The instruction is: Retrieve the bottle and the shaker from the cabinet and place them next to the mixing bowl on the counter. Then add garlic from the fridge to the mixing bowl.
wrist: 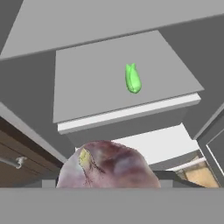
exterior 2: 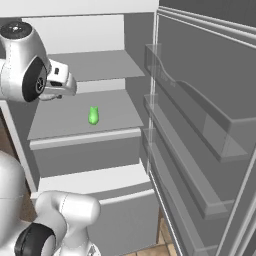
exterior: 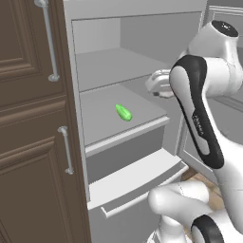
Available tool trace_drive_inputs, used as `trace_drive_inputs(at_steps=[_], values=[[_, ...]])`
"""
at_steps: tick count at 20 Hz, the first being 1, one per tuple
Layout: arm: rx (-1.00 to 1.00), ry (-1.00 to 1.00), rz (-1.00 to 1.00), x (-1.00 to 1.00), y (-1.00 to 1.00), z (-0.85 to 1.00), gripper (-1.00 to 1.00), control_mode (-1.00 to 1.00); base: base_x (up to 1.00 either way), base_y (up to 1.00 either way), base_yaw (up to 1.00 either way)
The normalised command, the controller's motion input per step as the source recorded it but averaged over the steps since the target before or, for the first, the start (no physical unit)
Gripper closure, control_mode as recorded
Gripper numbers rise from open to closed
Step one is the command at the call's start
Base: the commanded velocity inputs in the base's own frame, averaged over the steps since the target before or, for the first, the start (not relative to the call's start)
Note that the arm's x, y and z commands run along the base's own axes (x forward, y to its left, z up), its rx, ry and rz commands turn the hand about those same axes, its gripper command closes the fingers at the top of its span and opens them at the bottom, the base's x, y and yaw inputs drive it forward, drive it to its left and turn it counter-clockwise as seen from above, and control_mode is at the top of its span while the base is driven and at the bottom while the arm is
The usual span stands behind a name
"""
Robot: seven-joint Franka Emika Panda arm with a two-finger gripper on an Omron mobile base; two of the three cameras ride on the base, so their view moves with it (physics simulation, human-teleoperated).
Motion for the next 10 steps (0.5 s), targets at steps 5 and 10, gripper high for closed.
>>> trace_drive_inputs(at_steps=[5,10], values=[[0.0,0.0,-0.01,-0.7,-0.18,-0.33,1.0,-1.0,0.0,0.0,0.0],[0.0,0.0,0.0,-0.55,-0.05,-0.01,1.0,-1.0,0.0,0.0,0.0]])
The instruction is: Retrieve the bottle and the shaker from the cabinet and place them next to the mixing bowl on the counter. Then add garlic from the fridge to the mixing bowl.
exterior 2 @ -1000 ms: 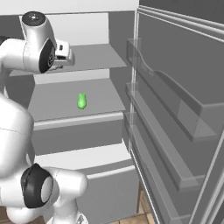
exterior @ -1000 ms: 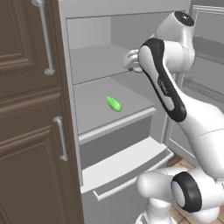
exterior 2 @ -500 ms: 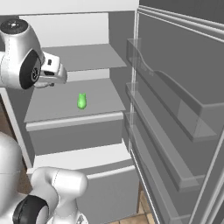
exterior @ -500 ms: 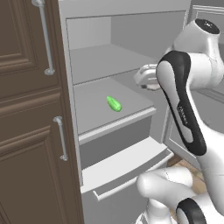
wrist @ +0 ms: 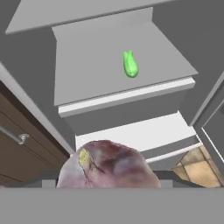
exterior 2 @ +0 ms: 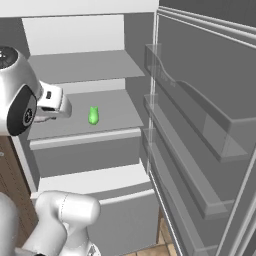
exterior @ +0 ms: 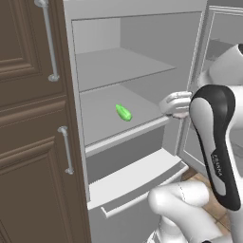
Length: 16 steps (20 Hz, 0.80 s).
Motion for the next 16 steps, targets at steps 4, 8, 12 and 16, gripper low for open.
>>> trace_drive_inputs(at_steps=[4,8,12,16], values=[[0.0,0.0,0.0,-0.18,0.0,0.0,1.0,-1.0,0.0,0.0,0.0],[0.0,0.0,0.0,0.0,0.0,0.0,1.0,-1.0,0.0,0.0,0.0],[0.0,0.0,0.0,0.0,0.0,0.0,1.0,-1.0,0.0,0.0,0.0],[0.0,0.0,0.0,0.0,0.0,0.0,1.0,-1.0,0.0,0.0,0.0]])
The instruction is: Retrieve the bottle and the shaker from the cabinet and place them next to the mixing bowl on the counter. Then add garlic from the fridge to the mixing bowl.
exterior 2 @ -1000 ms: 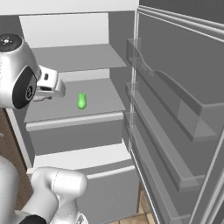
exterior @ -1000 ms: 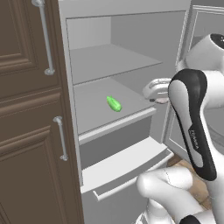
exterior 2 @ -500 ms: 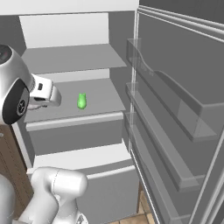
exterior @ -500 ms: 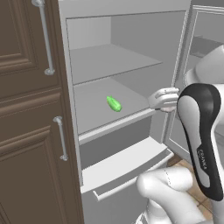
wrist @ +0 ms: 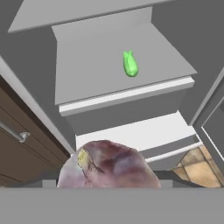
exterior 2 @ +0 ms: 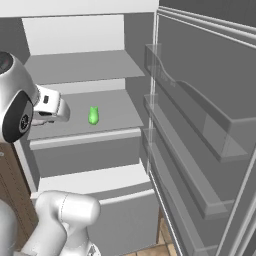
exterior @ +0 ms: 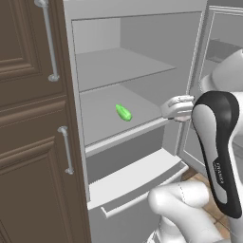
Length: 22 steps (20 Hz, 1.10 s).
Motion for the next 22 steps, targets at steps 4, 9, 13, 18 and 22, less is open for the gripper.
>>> trace_drive_inputs(at_steps=[4,9,13,18,22], values=[[0.0,0.0,0.0,0.0,0.0,0.0,1.0,1.0,-0.7,0.0,0.0],[0.0,0.0,0.0,0.0,0.0,0.0,1.0,1.0,-1.0,0.0,0.0],[0.0,0.0,0.0,0.0,0.0,0.0,1.0,1.0,-1.0,0.0,-0.03],[0.0,0.0,0.0,0.0,0.0,0.0,1.0,1.0,-0.96,-0.23,-0.14],[0.0,0.0,0.0,0.0,0.0,0.0,1.0,1.0,-0.92,-0.58,-0.38]])
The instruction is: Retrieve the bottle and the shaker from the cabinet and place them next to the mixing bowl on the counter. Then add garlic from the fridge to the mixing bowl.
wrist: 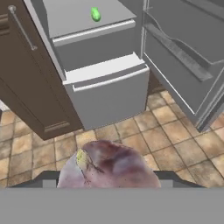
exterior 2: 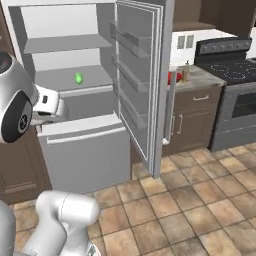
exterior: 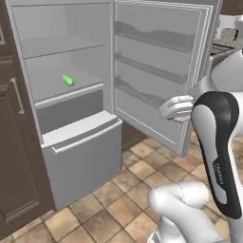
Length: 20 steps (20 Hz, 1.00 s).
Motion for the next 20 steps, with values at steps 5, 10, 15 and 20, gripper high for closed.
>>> trace_drive_inputs(at_steps=[5,10,15,20], values=[[0.0,0.0,0.0,0.0,0.0,0.0,1.0,1.0,-0.38,-0.79,-0.45],[0.0,0.0,0.0,0.0,0.0,0.0,1.0,1.0,-0.12,-0.89,-0.42],[0.0,0.0,0.0,0.0,0.0,0.0,1.0,1.0,0.03,-0.75,-0.29],[0.0,0.0,0.0,0.0,0.0,0.0,1.0,1.0,0.6,-0.54,0.03]])
